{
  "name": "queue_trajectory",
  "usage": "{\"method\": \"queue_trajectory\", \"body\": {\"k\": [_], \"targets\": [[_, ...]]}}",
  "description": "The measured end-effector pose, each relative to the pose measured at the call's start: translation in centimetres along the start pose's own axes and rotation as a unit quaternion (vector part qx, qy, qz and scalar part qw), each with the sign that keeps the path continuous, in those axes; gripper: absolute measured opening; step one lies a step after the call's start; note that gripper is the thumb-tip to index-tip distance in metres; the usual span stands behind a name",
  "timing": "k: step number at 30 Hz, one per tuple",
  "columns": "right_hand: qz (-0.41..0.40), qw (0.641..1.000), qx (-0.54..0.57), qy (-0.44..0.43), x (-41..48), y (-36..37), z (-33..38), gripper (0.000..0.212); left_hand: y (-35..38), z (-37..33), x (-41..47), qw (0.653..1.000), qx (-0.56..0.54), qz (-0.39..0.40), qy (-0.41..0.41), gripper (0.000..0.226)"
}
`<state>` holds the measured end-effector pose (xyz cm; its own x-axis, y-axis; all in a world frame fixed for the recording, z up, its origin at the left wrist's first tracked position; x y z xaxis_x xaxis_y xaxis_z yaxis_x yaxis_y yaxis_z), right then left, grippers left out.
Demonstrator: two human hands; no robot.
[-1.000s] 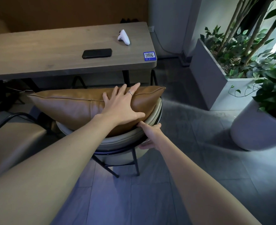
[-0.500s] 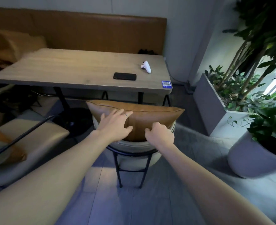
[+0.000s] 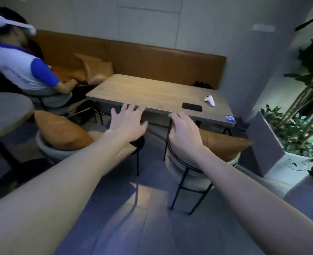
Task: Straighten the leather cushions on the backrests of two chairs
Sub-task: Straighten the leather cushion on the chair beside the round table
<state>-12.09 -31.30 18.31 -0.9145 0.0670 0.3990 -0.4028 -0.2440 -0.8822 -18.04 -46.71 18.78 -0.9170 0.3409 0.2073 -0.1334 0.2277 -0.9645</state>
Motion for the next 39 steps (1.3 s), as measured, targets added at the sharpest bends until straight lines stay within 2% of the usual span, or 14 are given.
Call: {"method": "queue_trajectory", "body": {"k": [3,8,16,23,32,35,39], "targets": [[-0.016,0.999,0.023,-0.027,0.0,0.0,6.2,0.047,-4.0,5.9,-2.7,0.999,-0.005,-0.011,-0.04,0.066],[0.022,0.997,0.056,-0.049,0.7,2.8,14.6,0.054,-7.2,15.8,-6.9,0.992,-0.044,-0.01,-0.117,0.068],[0.102,0.99,0.079,-0.05,2.6,9.5,22.4,0.057,-7.8,26.4,-9.5,0.976,-0.085,-0.006,-0.203,0.068],[0.15,0.982,0.108,-0.026,7.5,17.4,26.1,0.059,-4.7,34.0,-6.2,0.959,-0.137,-0.009,-0.247,0.067],[0.223,0.96,0.169,0.012,18.4,33.1,29.8,0.062,3.1,46.6,3.5,0.924,-0.204,0.023,-0.322,0.079],[0.252,0.948,0.194,0.035,20.1,38.1,30.7,0.064,6.3,50.1,6.1,0.904,-0.24,0.032,-0.352,0.082],[0.288,0.935,0.197,0.063,21.0,43.6,31.6,0.067,11.0,54.5,8.1,0.858,-0.306,0.032,-0.411,0.086]]}}
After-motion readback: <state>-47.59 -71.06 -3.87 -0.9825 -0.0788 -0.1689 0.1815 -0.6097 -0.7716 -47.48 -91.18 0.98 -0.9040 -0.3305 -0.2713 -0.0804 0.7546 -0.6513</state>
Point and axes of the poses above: each hand's wrist, its own x-axis towards the middle knuckle, its own y-axis out of the palm, z = x × y, the point moved 10 cm from there along x, towards the middle knuckle, and after that the axes turned 2 degrees about -x, right-handed, at the moved point
